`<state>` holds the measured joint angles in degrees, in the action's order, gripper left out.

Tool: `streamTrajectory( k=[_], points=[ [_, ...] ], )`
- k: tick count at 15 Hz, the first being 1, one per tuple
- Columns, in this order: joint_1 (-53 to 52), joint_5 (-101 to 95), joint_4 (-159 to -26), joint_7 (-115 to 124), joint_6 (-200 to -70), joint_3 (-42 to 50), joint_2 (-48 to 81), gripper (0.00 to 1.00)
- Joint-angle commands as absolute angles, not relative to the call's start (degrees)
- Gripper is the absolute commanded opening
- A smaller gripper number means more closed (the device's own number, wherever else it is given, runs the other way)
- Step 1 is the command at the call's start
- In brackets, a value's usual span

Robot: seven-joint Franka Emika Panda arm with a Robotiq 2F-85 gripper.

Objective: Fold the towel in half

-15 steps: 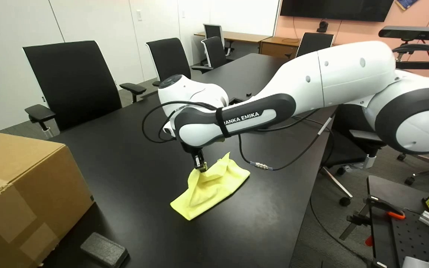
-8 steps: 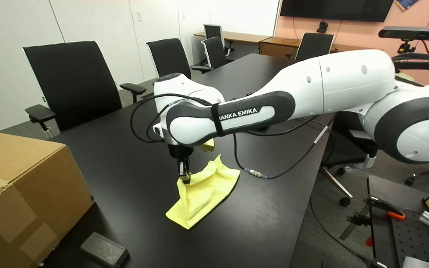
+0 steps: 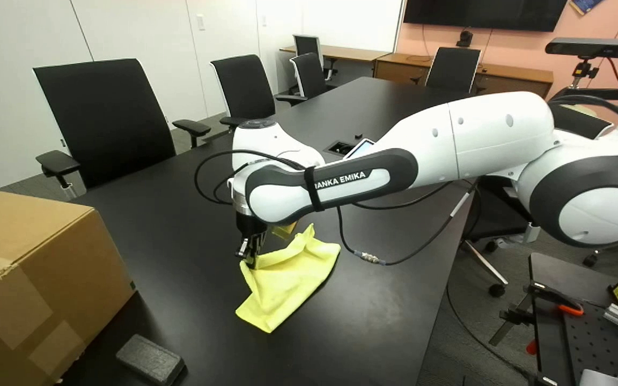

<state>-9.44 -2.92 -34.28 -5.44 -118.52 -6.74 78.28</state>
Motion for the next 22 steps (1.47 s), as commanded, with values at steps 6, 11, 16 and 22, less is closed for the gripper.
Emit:
streamTrajectory(
  k=[6,11,16,22],
  points=[
    [-9.7,-3.1,-32.5,4.2,-124.4,-5.2,79.9,0.72],
    [-7.4,-3.6,-36.1,4.7,-116.4,-2.9,74.3,1.00],
    [-3.4,-3.3,-40.6,4.7,-100.1,-1.1,66.2,1.00],
    [0.3,-2.9,-50.1,5.0,-90.1,-0.4,55.6,1.00]
  ],
)
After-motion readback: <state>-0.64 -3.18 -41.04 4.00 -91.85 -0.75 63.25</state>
